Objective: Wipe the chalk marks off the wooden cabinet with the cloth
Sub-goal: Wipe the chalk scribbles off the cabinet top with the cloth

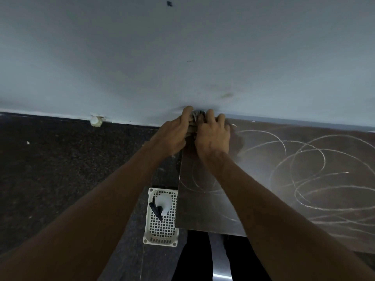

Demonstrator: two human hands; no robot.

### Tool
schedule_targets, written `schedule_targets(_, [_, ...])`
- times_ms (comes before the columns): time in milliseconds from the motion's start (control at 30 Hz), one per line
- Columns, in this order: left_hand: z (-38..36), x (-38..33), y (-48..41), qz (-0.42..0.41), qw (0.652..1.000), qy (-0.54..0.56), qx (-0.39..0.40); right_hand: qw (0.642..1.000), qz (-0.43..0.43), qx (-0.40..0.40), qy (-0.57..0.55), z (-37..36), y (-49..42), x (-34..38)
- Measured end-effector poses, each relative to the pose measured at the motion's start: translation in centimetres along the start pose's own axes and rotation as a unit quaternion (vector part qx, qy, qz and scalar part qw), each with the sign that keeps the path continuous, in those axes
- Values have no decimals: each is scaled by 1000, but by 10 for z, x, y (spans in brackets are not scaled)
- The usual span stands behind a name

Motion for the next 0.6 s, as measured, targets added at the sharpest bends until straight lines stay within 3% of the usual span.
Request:
schedule_targets(133, [1, 1, 1, -5, 1000, -4, 8, 999, 24, -6, 34, 6, -6, -13])
schedule_targets(300, [-1, 0, 1, -8, 1000, -4, 6, 1000, -30, 7, 6, 6, -15, -16])
schedule_targets(600, [1, 1, 0, -20, 1000, -14, 6, 993, 105, 26, 53, -5, 21, -38])
Point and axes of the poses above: each hand's wrist, its own y-axis away from the middle knuckle, its own z-axis out of the back of the hand, x = y × z, the point moved 9 cm from there along -y, towards the middle knuckle, and after that the axes turned 9 degrees about -z, right-handed, at the moved point
